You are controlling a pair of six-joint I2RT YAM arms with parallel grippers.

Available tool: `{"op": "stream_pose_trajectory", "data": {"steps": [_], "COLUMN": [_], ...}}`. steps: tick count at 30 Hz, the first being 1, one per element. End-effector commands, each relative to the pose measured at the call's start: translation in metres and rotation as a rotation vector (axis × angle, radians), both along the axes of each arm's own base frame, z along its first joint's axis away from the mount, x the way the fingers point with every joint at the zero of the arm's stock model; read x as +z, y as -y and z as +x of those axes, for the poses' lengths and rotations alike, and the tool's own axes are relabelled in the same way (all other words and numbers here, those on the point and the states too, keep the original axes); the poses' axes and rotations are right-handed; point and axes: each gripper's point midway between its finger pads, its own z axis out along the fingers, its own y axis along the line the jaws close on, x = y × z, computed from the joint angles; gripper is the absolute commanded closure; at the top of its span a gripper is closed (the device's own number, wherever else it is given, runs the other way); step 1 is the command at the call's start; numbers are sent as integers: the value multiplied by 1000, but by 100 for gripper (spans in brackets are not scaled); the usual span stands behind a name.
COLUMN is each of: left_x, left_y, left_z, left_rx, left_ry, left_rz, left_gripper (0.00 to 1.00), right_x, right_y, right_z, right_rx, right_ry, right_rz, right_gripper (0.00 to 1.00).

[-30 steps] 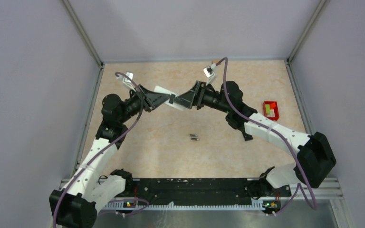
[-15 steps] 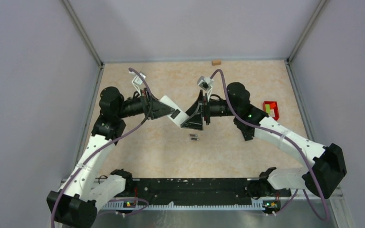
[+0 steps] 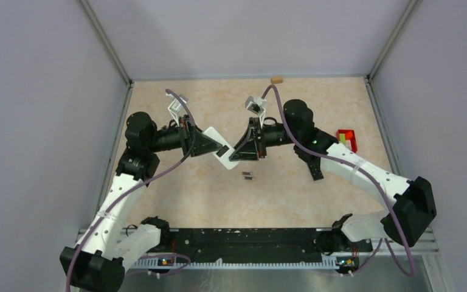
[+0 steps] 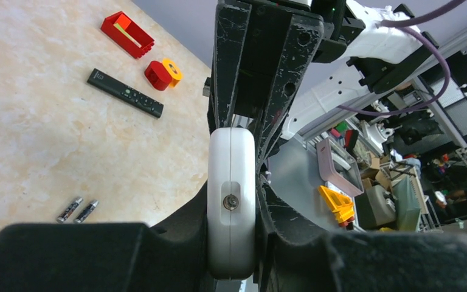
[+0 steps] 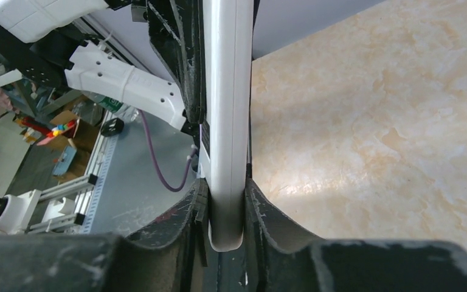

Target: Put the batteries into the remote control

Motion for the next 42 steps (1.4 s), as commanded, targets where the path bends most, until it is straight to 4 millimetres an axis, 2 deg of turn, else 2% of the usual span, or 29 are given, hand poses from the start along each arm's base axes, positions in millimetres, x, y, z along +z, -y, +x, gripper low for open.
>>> {"op": "stream_pose_trajectory", "data": {"steps": [1, 6, 9, 12, 16, 19, 25, 29, 31, 32, 34, 36, 37, 38, 42], "left_x": [16, 14, 13, 15, 15, 15, 16, 17, 16, 16, 16, 19, 19, 20, 20], "left_y": [0, 1, 1, 1, 0, 0, 0, 0, 0, 0, -1, -1, -2, -3, -10], "left_z": [-12, -13, -11, -10, -10, -10, -13, -14, -13, -13, -11, -9, -7, -5, 11], "left_rx": [-43, -52, -47, -40, -32, -33, -42, -42, -38, -37, -24, -4, 16, 41, 172], "left_ry": [83, 61, 58, 74, 92, 97, 104, 110, 106, 106, 107, 125, 131, 141, 166], "left_rz": [-25, -31, -32, -31, -22, -20, -21, -22, -22, -22, -23, -24, -22, -21, -3], "left_gripper": [99, 100, 100, 100, 100, 99, 97, 95, 93, 92, 89, 82, 76, 67, 16], "right_x": [17, 25, 28, 26, 14, 9, 8, 5, 5, 5, 7, 9, 10, 11, 19], "right_y": [-14, -21, -23, -25, -22, -21, -22, -25, -28, -29, -30, -30, -30, -30, -24], "right_z": [17, 33, 38, 37, 33, 30, 7, 5, 4, 4, 5, 9, 12, 15, 40], "right_rx": [-44, -138, -169, -152, -125, -97, 82, 116, 122, 122, 118, 92, 67, 39, -151], "right_ry": [48, 3, -35, -39, -3, 25, 55, 65, 71, 71, 72, 75, 75, 79, 99], "right_rz": [46, 99, 134, 135, 78, 52, 61, 39, 34, 34, 36, 38, 35, 35, 32], "right_gripper": [82, 95, 96, 90, 71, 63, 61, 61, 63, 67, 83, 99, 100, 100, 100]}}
